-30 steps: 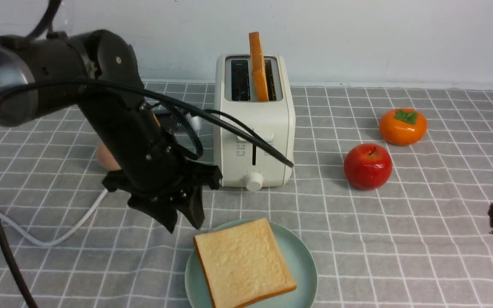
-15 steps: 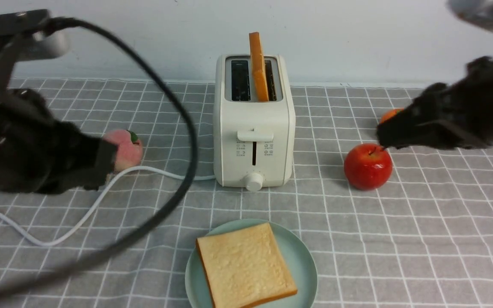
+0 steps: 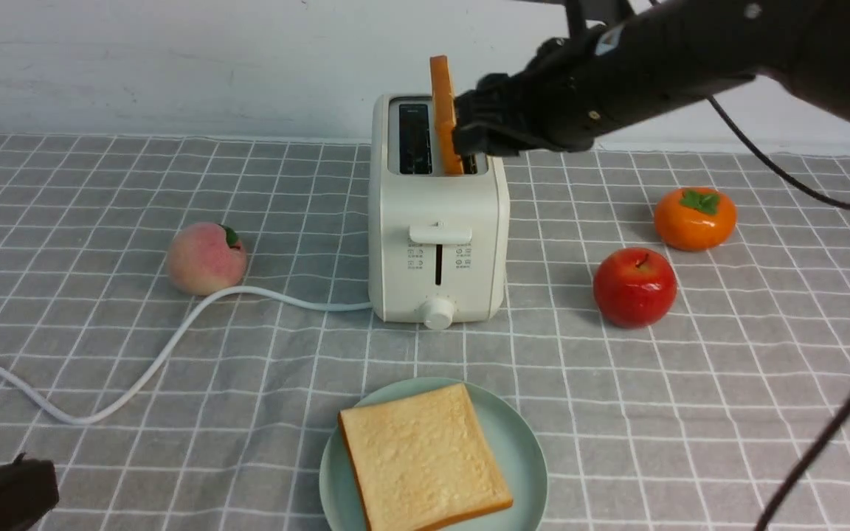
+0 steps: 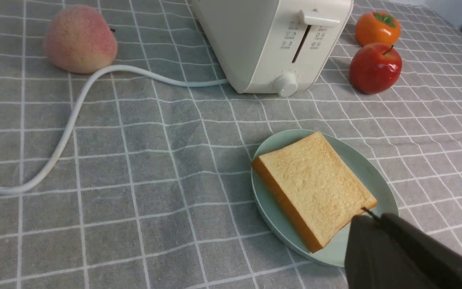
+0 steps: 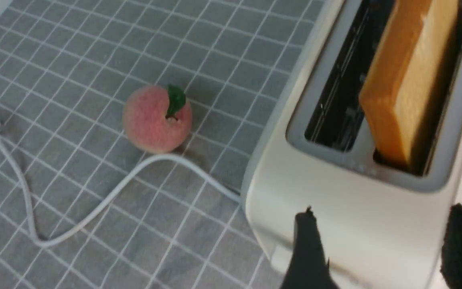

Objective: Take toasted bread from bread machine on grey coffee table place on plate.
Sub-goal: 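Grasp the toast slice in the toaster and pull it up out of the slot with the right gripper, then place the held slice of bread on top of the slice on the plate with the right gripper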

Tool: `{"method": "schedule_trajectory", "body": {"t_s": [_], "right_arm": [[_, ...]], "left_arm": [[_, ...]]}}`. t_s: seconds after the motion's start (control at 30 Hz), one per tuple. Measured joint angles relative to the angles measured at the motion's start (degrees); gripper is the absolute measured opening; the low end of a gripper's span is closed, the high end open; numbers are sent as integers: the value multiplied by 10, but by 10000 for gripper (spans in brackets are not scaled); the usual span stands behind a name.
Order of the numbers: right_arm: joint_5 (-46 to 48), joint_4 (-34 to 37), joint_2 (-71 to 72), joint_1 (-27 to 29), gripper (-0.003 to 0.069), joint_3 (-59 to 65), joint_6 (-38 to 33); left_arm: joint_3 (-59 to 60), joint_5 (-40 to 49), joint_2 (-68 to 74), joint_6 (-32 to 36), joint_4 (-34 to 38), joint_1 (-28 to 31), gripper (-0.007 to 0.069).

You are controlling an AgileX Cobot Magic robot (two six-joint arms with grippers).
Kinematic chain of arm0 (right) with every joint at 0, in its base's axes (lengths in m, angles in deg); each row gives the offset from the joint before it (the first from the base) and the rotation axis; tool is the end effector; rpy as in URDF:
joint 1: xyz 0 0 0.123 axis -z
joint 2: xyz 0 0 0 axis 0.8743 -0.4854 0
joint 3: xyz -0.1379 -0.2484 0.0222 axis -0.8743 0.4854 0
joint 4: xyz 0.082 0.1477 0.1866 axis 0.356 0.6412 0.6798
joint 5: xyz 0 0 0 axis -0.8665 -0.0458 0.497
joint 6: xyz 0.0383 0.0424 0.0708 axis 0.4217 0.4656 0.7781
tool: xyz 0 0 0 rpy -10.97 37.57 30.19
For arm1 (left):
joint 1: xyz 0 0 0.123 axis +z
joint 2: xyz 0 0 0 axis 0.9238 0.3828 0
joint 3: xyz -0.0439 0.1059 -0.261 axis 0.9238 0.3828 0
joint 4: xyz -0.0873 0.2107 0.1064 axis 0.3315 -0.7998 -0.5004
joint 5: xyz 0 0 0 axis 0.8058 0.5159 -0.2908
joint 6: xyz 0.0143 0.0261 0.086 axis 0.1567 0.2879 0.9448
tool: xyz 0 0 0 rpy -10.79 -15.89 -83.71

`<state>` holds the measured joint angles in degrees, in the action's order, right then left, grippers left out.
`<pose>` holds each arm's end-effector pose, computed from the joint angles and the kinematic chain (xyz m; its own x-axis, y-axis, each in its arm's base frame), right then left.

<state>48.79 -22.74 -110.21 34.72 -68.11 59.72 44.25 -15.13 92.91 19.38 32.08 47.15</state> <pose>0.3892 0.2125 0.3570 -0.5960 -0.1092 -0.7955 -0.4899 0.8344 0.2525 0.0610 -0.0344 0.2956 -0.4683 -0.1913 -0.8626 0.3090 0.8792 -0.3627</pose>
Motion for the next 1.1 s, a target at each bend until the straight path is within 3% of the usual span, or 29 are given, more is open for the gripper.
{"method": "schedule_trajectory", "body": {"t_s": [0.2, 0.4, 0.47, 0.53, 0.57, 0.63, 0.7, 0.83, 0.93, 1.03, 1.1], "right_arm": [[-28, -34, -100, -4, 531, -113, 0], [-54, -94, -159, -4, 536, -148, 0], [-59, -116, -176, -4, 483, -150, 0], [-57, -123, -178, -4, 359, -150, 1], [-57, -123, -178, -4, 344, -150, 2], [-55, -134, -169, -4, 121, -153, 3], [-50, -139, -150, -3, 90, -153, 9], [-15, -145, -85, -4, 106, -154, 15], [60, -144, -13, -4, 106, -156, 22], [217, -142, 67, -4, 106, -161, 22], [267, -136, 84, -4, 106, -162, 13]], "left_arm": [[3, 13, -5, 0, 2, 0, -14], [3, 16, -5, 0, 2, 0, -14], [3, 18, -5, 0, 2, 0, -14], [3, 21, -5, 0, 2, 0, -14], [3, 21, -5, 0, 2, 0, -14], [3, 21, -5, 0, 1, 0, -14], [3, 21, -5, 0, 1, 0, -14], [3, 22, -5, 1, 1, 0, -14], [3, 25, -5, 1, 1, 0, -14], [3, 25, -5, 1, -1, 0, -14], [3, 24, -5, 1, -1, 0, -14]]}}
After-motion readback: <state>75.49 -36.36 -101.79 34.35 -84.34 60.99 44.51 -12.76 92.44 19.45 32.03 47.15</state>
